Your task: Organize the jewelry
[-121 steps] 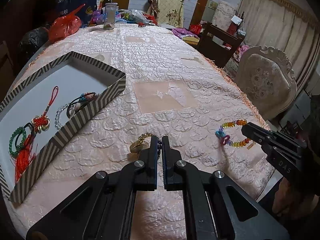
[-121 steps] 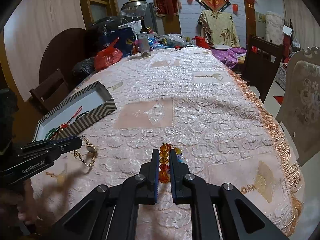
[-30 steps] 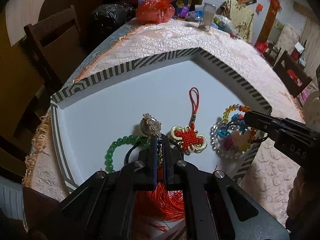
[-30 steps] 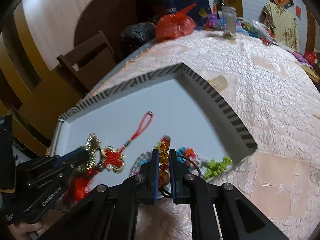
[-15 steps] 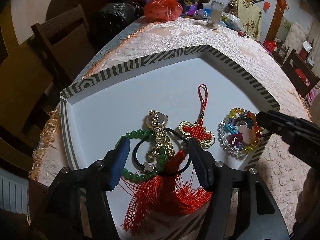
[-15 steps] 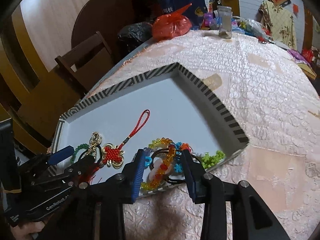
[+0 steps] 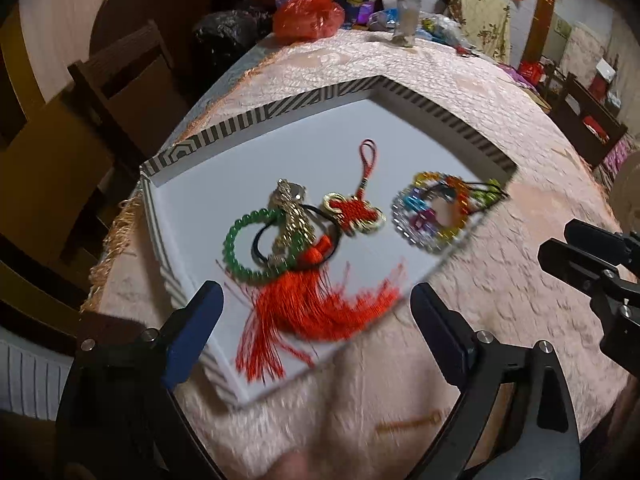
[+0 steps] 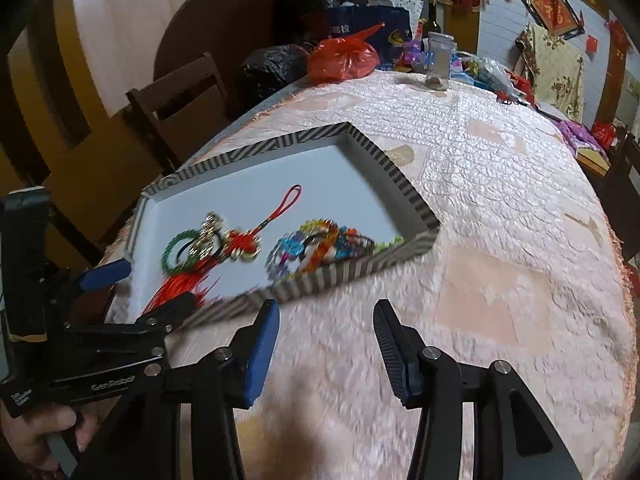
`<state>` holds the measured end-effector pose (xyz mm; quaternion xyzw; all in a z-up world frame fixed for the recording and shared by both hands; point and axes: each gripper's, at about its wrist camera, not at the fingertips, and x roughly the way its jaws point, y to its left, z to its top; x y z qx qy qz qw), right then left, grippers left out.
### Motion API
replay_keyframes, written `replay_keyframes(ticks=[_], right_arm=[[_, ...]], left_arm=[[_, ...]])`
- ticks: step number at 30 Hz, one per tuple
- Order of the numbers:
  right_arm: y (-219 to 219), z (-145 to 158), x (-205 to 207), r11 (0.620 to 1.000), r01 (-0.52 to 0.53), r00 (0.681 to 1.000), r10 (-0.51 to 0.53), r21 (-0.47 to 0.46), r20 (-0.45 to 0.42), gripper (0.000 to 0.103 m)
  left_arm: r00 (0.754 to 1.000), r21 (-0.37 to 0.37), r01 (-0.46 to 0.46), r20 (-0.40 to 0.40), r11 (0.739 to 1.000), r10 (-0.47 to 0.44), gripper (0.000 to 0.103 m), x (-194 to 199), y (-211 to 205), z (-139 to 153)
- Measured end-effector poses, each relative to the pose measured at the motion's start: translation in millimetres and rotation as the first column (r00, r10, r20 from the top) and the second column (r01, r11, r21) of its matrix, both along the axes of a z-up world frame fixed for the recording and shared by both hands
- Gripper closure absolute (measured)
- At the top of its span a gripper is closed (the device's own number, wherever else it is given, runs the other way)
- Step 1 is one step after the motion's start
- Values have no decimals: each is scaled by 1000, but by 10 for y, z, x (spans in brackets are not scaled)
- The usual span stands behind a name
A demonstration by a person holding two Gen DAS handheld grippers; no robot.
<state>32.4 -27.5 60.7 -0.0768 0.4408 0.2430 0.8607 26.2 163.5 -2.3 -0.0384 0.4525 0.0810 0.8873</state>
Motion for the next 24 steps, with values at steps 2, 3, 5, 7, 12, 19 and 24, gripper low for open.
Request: replay_keyframes(ticks=[2, 3, 5, 7, 12, 19, 24], right_arm=[[-63, 30, -154, 1000, -10, 1000, 10, -1, 19, 56], [-83, 34, -216, 1000, -13, 1000, 13, -2, 28, 56], [-138, 41, -331, 1000, -18, 999, 18, -12, 44, 56], [-197, 34, -417, 1000, -18, 999, 19, -20, 47, 56], [-309, 75, -497, 1000, -5, 999, 6, -14, 43, 56], [-323, 273, -587, 1000, -25, 998, 26, -17, 60, 56], [-241, 362, -665, 999, -45, 996, 47, -19, 75, 56]], left_arm=[[1000, 34, -4, 22, 999, 3, 8, -115, -67, 46], [999, 58, -11, 32, 998, 9, 8, -180, -107, 70], [998, 74, -16, 66, 997, 11, 8, -298, -165, 119], [996, 66, -28, 86, 997, 22, 8, -381, -191, 156], [994, 104, -68, 87, 992, 59, 8, -485, -245, 259], [995, 102, -60, 85, 993, 52, 8, -596, -329, 415], [995, 83, -57, 83, 995, 51, 8, -636, -329, 454]])
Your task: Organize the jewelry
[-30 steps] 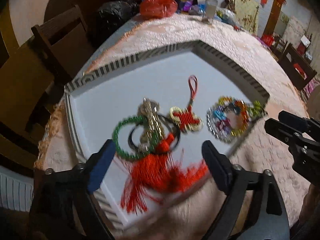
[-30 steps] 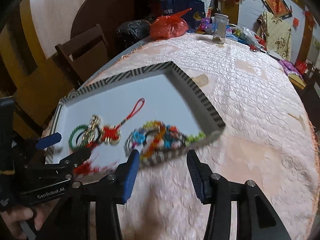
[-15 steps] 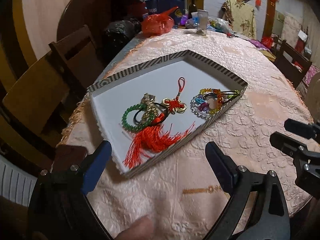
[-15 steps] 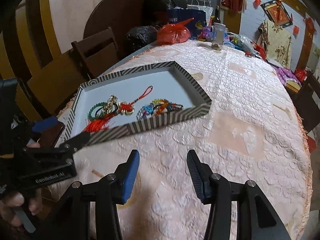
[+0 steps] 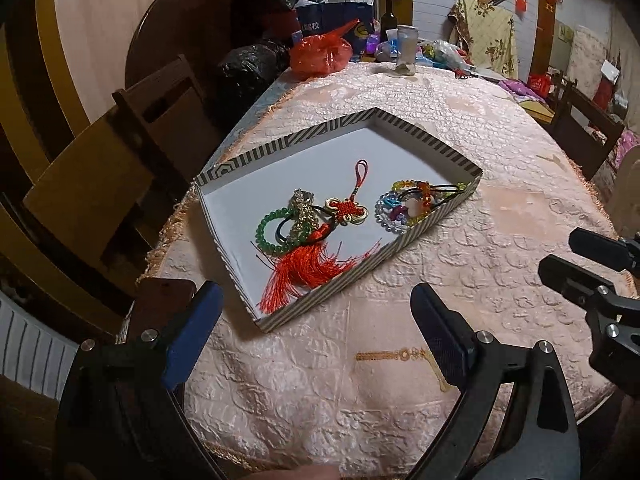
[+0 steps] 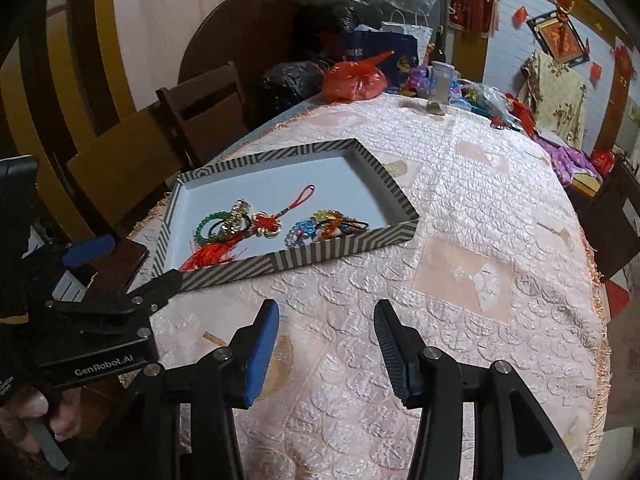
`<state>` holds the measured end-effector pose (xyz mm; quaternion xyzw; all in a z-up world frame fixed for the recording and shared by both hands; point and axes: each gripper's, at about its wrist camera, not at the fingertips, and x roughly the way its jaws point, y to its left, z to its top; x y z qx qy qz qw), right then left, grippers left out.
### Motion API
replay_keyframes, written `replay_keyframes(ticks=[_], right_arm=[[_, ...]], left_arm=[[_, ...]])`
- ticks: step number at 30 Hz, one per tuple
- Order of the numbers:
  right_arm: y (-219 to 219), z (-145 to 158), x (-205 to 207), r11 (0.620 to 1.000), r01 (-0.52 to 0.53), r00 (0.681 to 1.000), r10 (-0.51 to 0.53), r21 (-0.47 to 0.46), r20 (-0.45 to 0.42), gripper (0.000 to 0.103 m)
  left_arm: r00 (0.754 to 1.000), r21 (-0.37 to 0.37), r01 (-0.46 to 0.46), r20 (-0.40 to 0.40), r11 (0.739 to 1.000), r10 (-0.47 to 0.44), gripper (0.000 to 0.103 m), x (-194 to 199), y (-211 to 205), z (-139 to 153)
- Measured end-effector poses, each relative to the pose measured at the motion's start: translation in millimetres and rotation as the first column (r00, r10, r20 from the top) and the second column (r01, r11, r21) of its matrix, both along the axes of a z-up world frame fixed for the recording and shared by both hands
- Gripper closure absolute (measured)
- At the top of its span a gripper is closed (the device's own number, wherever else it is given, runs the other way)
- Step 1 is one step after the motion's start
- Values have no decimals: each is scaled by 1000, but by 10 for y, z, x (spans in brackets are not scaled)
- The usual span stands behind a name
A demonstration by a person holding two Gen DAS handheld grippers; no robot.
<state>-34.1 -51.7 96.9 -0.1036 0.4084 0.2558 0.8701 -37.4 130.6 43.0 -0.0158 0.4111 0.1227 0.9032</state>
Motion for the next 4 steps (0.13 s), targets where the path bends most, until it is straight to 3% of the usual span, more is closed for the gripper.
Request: replay_keyframes(ticks=[4], right_arm=[[69, -2, -55, 1000, -17, 1000, 17, -6, 2, 56]], left_arm=[[1000, 7, -9, 15, 1000, 9, 8, -37, 20, 39]])
